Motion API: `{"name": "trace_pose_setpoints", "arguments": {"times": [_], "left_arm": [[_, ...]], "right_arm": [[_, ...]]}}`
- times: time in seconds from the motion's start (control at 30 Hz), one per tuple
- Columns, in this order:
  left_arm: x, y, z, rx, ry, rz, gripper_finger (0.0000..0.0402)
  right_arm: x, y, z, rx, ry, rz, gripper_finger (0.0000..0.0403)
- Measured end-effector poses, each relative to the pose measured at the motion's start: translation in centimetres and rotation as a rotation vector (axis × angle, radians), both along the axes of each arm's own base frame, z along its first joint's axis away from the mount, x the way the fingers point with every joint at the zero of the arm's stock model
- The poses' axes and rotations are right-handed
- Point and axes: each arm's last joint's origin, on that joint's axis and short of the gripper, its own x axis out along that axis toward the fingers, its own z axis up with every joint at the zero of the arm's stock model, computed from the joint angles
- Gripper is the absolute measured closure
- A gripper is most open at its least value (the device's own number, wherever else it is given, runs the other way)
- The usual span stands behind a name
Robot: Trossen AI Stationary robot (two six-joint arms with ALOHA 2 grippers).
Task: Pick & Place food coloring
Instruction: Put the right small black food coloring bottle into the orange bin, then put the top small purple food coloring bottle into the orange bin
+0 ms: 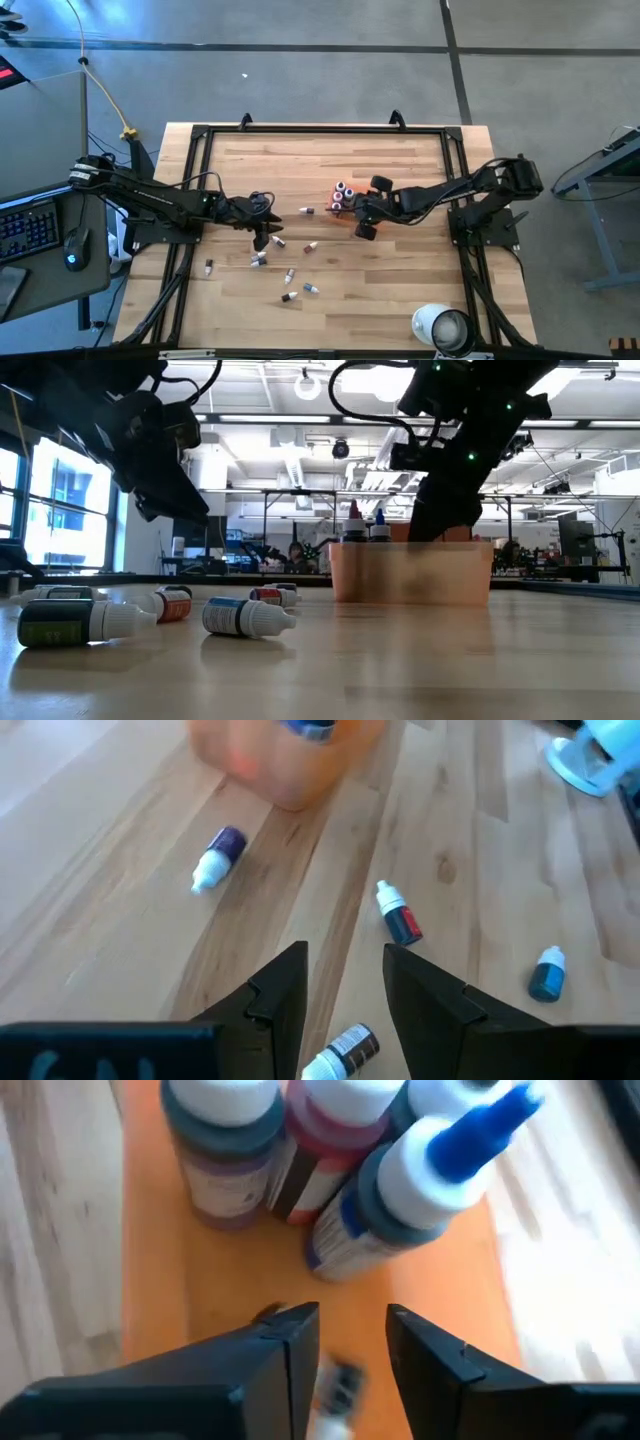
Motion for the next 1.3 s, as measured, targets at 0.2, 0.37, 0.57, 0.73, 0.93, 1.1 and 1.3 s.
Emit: {"name": "trace_pose_setpoints", "arguments": {"times": [0.2, 0.37, 0.57, 0.73, 0.93, 1.1, 1.3], "left_arm": [[0.7, -0.1, 1.2, 0.124, -0.119, -0.087, 0.0270], [1.7, 0.0, 2.7, 0.228, -0.156, -0.097, 0.0270], [3.9, 2.4, 1.4, 0.248, -0.064, -0.088, 0.0270], [5.6, 5.0, -0.7, 0.270, 0.046, -0.116, 0.0270], [6.9, 6.6, -3.0, 0.238, 0.125, -0.185, 0.0270], [7.8, 6.6, -4.7, 0.262, 0.149, -0.216, 0.0270], [8.6, 6.8, -5.8, 0.279, 0.119, -0.218, 0.0270]], "right_arm": [[0.7, 0.2, 1.2, -0.009, -0.022, 0.007, 0.0265], [2.0, 1.1, 4.8, 0.103, -0.035, 0.052, 0.0259], [2.5, 2.4, 9.1, 0.214, 0.008, 0.118, 0.0271], [2.7, 3.4, 10.3, 0.078, -0.036, 0.102, 0.0284], [2.3, 4.8, 10.3, -0.062, -0.091, -0.011, 0.0304], [1.8, 5.4, 10.2, -0.242, -0.095, -0.058, 0.0320], [0.8, 5.0, 9.8, -0.300, -0.033, -0.135, 0.0329]]}}
